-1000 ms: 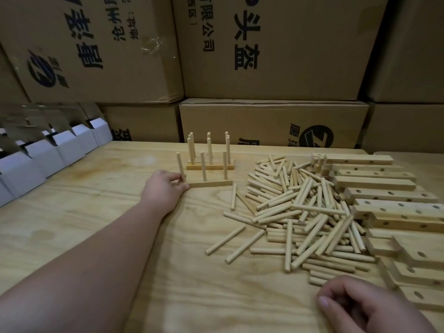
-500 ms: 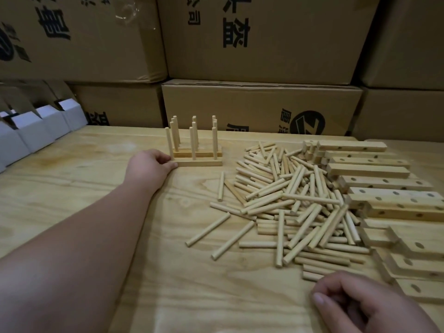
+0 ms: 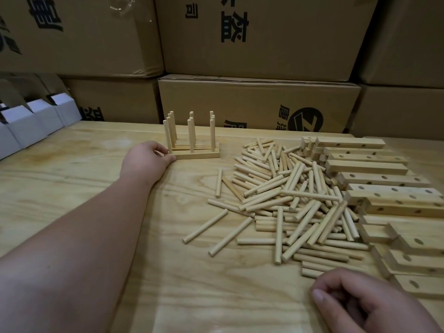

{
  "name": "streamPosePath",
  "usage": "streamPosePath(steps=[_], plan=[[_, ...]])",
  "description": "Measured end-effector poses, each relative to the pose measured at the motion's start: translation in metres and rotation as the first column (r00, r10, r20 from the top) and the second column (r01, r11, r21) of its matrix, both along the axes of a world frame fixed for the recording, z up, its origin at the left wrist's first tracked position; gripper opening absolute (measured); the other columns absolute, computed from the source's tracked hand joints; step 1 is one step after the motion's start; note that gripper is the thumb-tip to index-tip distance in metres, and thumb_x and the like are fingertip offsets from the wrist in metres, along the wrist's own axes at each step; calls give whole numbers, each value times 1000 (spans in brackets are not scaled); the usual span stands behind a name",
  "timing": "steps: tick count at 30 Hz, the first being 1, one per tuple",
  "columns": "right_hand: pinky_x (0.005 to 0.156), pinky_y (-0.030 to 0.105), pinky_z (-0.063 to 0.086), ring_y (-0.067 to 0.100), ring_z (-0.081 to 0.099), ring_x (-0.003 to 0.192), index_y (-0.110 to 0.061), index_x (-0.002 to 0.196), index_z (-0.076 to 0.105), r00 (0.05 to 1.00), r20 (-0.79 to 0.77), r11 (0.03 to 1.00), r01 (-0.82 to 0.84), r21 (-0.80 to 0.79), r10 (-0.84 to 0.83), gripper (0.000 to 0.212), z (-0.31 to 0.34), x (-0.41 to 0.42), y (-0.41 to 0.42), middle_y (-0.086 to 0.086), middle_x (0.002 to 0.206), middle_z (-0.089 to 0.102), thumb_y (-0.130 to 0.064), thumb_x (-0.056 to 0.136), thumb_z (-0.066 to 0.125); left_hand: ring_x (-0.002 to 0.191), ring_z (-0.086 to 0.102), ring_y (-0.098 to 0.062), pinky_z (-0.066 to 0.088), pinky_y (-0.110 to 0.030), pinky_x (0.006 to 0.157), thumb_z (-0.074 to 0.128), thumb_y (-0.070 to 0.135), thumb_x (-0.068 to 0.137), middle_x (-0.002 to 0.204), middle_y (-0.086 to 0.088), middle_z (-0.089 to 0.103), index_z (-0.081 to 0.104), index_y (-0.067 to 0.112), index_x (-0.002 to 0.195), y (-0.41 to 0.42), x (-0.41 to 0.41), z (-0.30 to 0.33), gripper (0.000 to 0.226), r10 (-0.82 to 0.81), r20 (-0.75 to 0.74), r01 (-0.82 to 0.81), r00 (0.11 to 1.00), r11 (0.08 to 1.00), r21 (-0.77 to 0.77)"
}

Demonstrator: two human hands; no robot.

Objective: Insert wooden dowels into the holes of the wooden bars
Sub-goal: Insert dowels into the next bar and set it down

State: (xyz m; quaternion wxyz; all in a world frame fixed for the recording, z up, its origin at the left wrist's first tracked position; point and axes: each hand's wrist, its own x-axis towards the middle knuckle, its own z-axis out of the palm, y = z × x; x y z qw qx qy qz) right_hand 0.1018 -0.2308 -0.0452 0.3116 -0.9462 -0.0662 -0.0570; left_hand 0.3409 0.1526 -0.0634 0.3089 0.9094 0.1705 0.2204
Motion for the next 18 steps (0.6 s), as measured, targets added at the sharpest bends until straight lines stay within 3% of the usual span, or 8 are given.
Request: streamPosePath(steps=[4,12,18], plan=[[37,4,30,-5,41,36,-45,76,66,1000,12,999,-1,-45,2,21,3,-4,2,-23,55,58,-43,59,78,83,61,-16,50,-32,74,79,51,79,80,17,61,69,36,89,0,0,0,21,3,-3,-3,1000,1000,20],[38,7,31,-2,44,38,-47,80,66,1000,-8,998,-26,-52,26,16,5,-5,3,-22,54,57,-49,67,75,84,62,-18,55,-38,77,78,52,78,81,11,65,63,33,87,1,0,-2,26,29,12,-29,1000,1000,1],[35,4,29,-7,38,36,-45,76,64,1000,21,994,12,-105,-10,22,7,-6,3,-28,52,51,-43,63,81,77,62,-15,52,-35,70,79,51,77,78,10,66,65,28,76,1,0,-3,27,35,3,-35,999,999,-22]])
